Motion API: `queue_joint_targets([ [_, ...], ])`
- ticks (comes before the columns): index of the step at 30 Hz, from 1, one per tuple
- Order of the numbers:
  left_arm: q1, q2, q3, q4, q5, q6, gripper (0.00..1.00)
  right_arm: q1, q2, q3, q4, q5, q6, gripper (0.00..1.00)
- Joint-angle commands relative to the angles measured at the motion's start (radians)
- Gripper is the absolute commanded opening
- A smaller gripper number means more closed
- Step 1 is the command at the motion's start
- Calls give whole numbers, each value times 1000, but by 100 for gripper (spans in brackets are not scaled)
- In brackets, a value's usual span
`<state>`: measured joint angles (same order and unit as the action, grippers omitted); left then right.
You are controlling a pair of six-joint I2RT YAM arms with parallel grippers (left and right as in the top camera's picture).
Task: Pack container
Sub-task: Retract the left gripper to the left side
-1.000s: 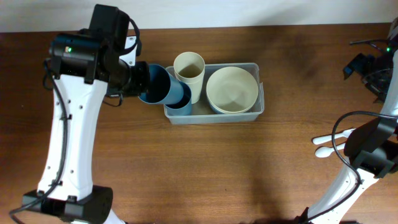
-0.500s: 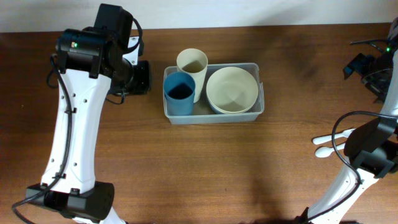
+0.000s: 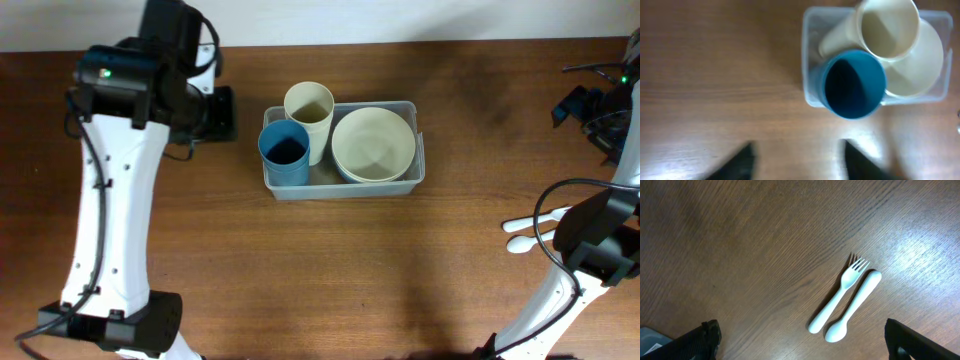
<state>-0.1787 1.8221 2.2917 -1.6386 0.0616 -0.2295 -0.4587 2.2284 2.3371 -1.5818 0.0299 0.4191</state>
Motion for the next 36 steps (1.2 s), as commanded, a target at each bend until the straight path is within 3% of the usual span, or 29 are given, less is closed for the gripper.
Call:
queue_joint_targets([
  [1,50,-5,53,-17,-155,-25,100,-6,-11,-4,1,16,8,99],
  [5,116,-5,56,-49,-267,-117,100,-6,-11,-4,1,16,8,99],
  [17,347,-5,56,-42,-268,-223,100,-6,-11,-4,1,16,8,99],
  [27,357,-5,56,-46,-264,-223,100,-6,-11,-4,2,15,8,99],
  [36,359,13,50,-2,-268,-202,100,-6,-11,-4,109,-30,8,99],
])
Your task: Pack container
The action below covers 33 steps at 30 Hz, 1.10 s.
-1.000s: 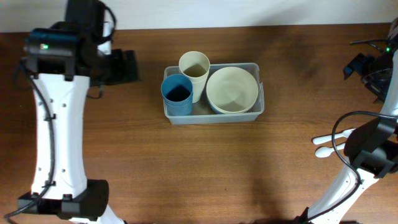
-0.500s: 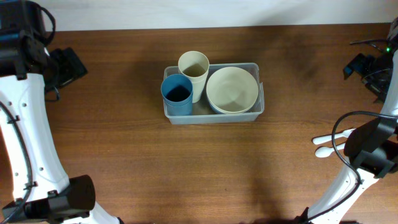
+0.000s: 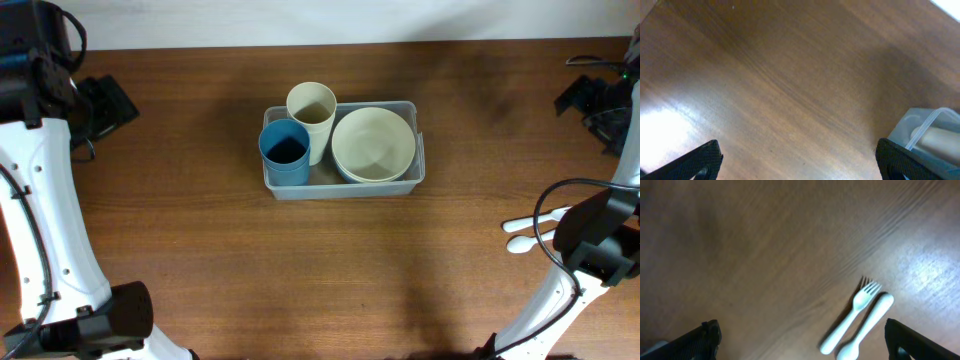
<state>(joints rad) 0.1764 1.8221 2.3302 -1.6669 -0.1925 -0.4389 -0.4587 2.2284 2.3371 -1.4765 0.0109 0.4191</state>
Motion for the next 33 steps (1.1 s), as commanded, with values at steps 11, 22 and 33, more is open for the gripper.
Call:
queue_joint_targets([
  [11,3,108,8,31,-6,9,100,-6,-11,-4,5,-122,4,100],
  [22,3,109,8,31,-6,9,100,-3,-24,-4,-223,-23,257,99],
  [33,3,110,8,31,-6,9,100,-6,-350,-93,-222,85,253,99],
])
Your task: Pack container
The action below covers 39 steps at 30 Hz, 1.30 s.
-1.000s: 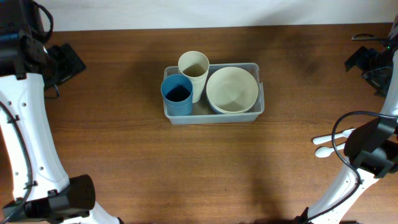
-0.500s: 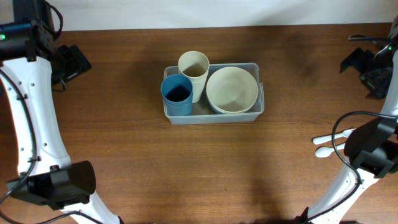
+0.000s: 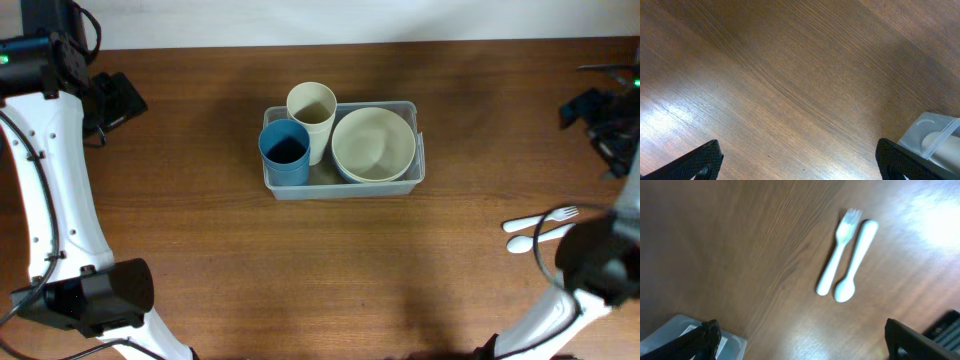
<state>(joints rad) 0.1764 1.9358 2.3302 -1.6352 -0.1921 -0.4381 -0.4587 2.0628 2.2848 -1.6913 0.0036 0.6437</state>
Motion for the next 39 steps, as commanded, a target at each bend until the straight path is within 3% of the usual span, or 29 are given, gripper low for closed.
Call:
queue_joint_targets([
  [1,3,-4,8,0,-7,8,100,-6,-215,-65,-8,97,40,99],
  [8,3,-4,8,0,-7,8,100,-6,-341,-353,68,140,159,99],
  [21,3,-4,8,0,-7,8,99,-8,-345,-884,501,28,212,99],
  [34,3,-4,8,0,-7,8,100,-6,-340,-967,621,26,225,99],
  [39,3,-4,8,0,-7,8,100,-5,-340,-967,645,-6,88,99],
])
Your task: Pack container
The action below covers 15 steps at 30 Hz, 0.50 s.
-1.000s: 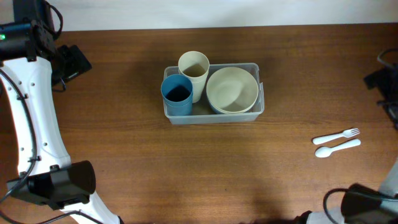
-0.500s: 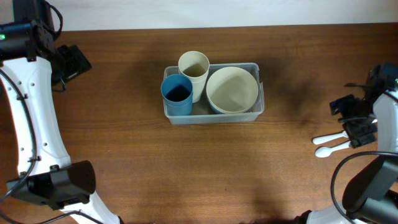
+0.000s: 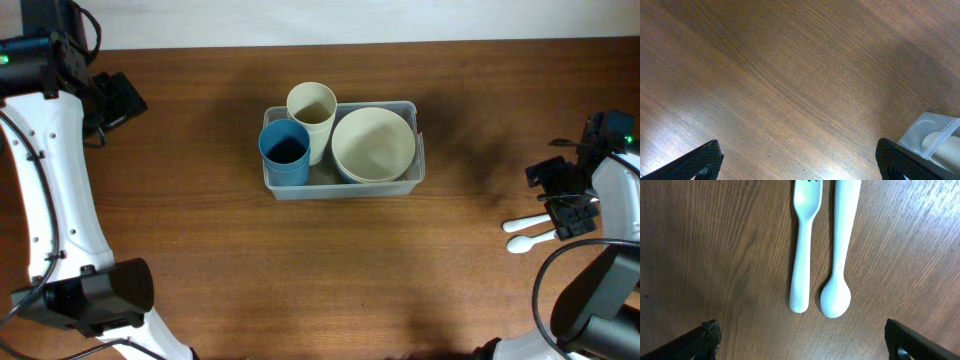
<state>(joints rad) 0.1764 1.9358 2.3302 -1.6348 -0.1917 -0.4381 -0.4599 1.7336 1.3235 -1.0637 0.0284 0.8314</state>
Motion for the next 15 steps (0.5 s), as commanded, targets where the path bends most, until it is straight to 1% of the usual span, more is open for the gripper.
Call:
queue_joint_targets([
  [1,3,-4,8,-1,-7,8,100,-4,-11,-6,30,-51,-147,99],
  [5,3,-4,8,-1,-7,8,100,-4,-11,-5,64,-151,-277,99],
  [7,3,-4,8,-1,-7,8,100,-4,-11,-5,84,-224,-347,91],
  [11,3,-4,8,-1,-7,8,99,0,-11,16,106,-391,-480,66],
  [14,3,-4,8,-1,-7,8,99,23,-13,56,91,-445,-544,58],
  [15,3,-4,8,-1,-7,8,100,37,-17,74,82,-443,-557,53],
])
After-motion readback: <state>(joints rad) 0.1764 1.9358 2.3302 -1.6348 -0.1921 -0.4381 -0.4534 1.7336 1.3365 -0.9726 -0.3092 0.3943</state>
